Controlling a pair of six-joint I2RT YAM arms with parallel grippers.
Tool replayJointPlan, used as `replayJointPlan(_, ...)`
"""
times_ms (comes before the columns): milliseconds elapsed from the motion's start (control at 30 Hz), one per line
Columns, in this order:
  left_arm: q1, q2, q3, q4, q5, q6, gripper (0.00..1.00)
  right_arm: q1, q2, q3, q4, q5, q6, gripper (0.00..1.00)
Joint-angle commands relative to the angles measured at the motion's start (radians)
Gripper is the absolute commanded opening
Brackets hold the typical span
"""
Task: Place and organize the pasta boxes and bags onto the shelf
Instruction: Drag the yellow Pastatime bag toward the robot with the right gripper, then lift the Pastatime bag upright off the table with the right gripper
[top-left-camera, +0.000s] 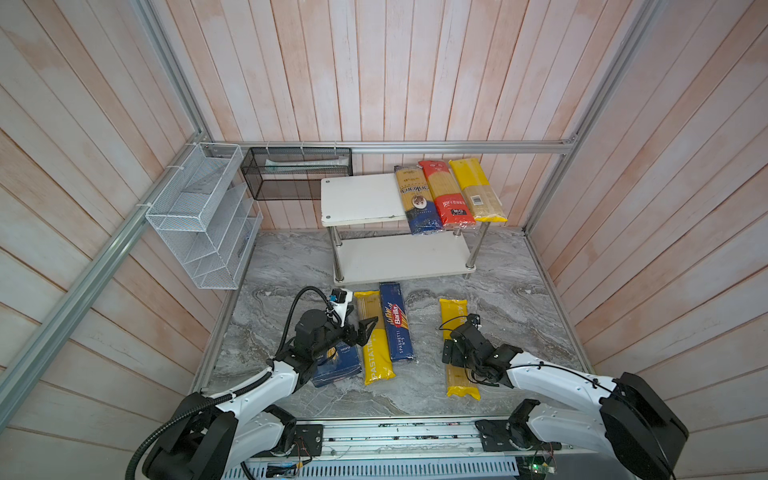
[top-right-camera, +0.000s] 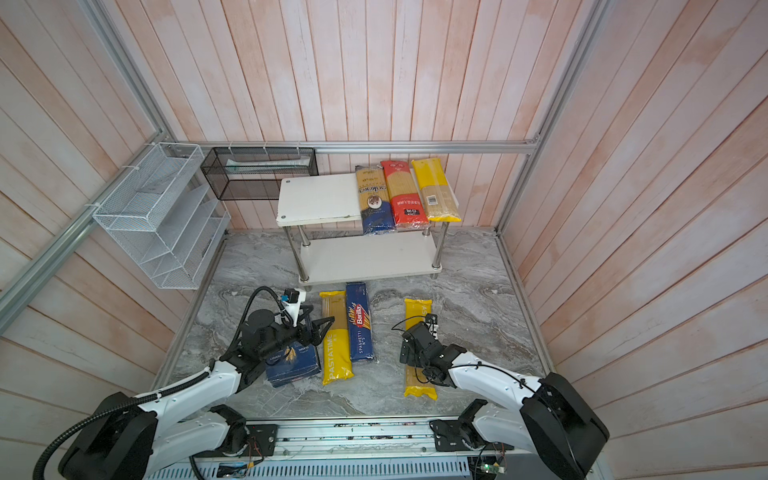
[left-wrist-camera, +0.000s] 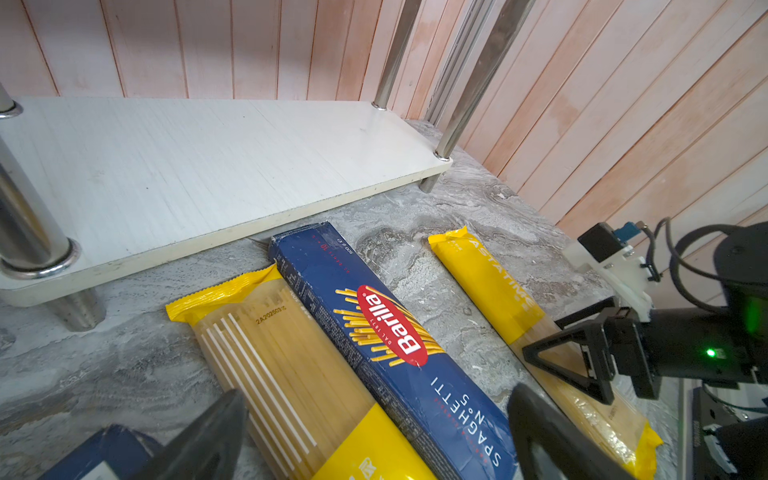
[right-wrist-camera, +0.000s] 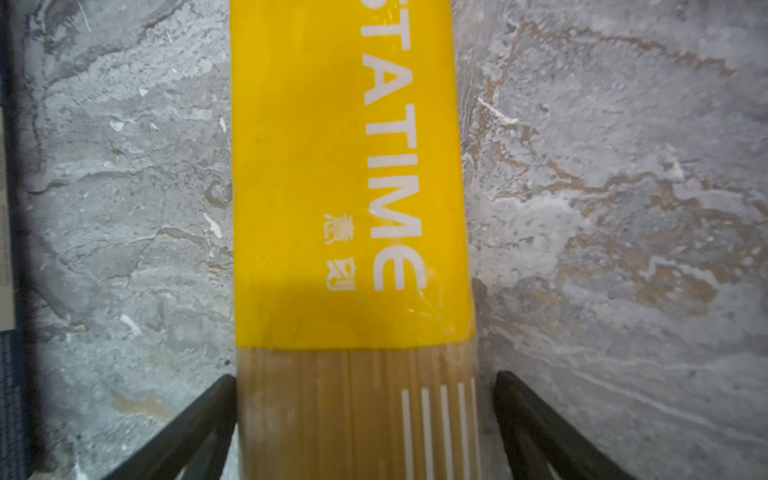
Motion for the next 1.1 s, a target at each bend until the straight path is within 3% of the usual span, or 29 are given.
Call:
replayJointPlan(0, -0.004, 0.005, 0.018, 0.017, 0.005, 0.003, 1.0, 0.006, 0.004, -0.034, -0.058, -0.021, 0.024, 0.95)
replayJointPlan(367, -0.003, 0.006, 0.017, 0.015, 0.002, 0.005, 1.0, 0.033, 0.06, -0.013, -0.069, 0.008, 0.039, 0.88)
replayJointPlan(733, -0.004, 0.002, 0.018, 0.013, 0.0, 0.004, 1.0, 0.033, 0.121, -0.045, 0.032, -0.045, 0.041, 0.78)
replayJointPlan(1067, -0.004, -0.003, 0.017, 0.013, -0.001, 0.004, 1.0, 0.034, -0.003, -0.087, 0.074, -0.063, 0.054, 0.6)
